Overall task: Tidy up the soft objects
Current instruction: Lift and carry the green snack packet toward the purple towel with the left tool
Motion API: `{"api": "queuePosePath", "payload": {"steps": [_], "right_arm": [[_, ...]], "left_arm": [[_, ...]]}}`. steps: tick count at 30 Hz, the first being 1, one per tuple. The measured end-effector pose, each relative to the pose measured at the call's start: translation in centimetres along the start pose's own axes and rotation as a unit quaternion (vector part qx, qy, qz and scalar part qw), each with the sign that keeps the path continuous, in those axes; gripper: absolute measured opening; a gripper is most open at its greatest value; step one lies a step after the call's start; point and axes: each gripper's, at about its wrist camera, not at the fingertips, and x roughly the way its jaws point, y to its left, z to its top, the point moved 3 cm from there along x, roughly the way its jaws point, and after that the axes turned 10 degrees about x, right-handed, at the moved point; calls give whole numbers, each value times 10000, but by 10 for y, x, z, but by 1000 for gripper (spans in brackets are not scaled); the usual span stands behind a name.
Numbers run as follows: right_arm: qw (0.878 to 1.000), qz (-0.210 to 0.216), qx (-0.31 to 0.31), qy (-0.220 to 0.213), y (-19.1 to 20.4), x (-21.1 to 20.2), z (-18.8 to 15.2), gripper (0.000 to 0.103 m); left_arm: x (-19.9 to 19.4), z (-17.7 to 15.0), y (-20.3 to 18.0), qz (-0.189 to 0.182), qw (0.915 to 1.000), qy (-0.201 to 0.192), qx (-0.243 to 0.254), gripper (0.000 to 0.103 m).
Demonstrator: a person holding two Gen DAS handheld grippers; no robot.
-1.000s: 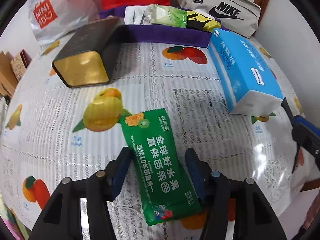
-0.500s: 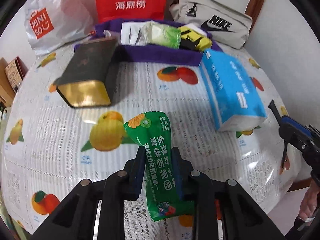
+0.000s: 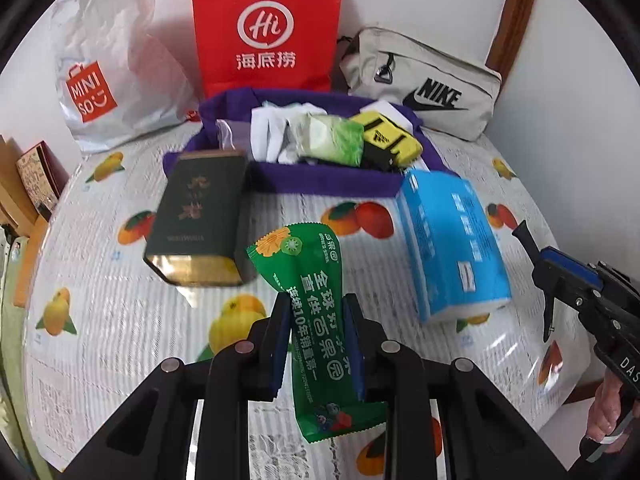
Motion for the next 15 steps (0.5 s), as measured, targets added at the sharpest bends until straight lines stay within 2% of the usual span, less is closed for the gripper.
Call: {"api": "queuePosePath", "payload": {"steps": [15], "right_arm": [[9999, -33, -124, 26, 10, 20, 36, 21]], "left_arm": [[-6, 40, 22, 60, 9995, -297, -17, 25]]}}
